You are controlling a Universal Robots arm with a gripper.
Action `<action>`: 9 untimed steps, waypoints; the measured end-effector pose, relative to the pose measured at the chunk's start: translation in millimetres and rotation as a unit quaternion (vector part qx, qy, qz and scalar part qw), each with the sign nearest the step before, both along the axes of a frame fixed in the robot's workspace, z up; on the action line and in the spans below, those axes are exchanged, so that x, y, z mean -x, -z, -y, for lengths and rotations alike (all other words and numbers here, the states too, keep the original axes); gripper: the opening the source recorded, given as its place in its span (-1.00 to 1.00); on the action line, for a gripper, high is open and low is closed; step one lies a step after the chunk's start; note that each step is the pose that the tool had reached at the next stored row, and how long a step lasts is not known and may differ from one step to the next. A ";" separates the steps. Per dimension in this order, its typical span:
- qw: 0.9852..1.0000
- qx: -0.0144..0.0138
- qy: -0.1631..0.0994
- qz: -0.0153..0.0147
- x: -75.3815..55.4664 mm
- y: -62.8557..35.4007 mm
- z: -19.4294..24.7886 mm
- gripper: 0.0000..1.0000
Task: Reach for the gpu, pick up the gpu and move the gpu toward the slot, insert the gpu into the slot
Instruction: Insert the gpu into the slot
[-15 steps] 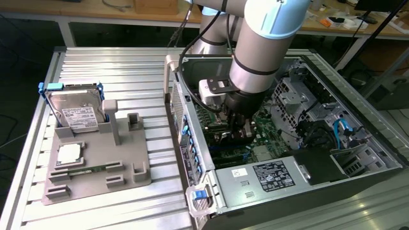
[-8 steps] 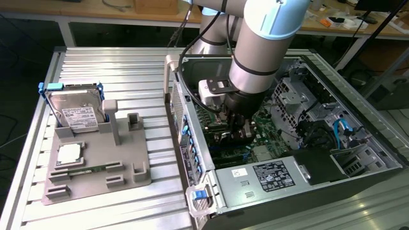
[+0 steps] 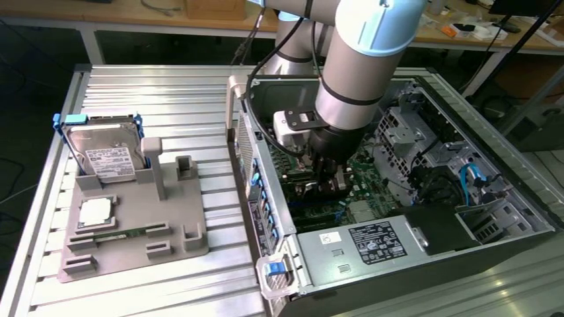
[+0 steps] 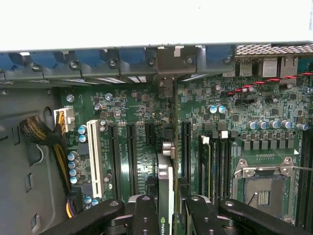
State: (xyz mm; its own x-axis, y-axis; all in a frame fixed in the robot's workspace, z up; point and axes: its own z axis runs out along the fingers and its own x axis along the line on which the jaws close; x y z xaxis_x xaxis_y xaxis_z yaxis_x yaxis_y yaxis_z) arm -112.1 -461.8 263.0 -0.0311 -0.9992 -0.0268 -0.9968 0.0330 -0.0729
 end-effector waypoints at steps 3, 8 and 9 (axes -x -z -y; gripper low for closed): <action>1.000 -0.001 0.000 0.000 0.0 0.3 0.1 -0.47; 1.000 -0.001 0.000 0.000 -0.1 0.3 0.1 -0.47; 1.000 -0.001 0.000 0.000 0.0 0.1 0.1 -0.47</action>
State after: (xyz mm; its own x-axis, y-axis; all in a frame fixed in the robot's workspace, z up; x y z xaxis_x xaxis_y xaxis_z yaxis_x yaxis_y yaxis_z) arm -112.0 -461.9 262.8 -0.0312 -0.9991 -0.0294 -0.9968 0.0333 -0.0730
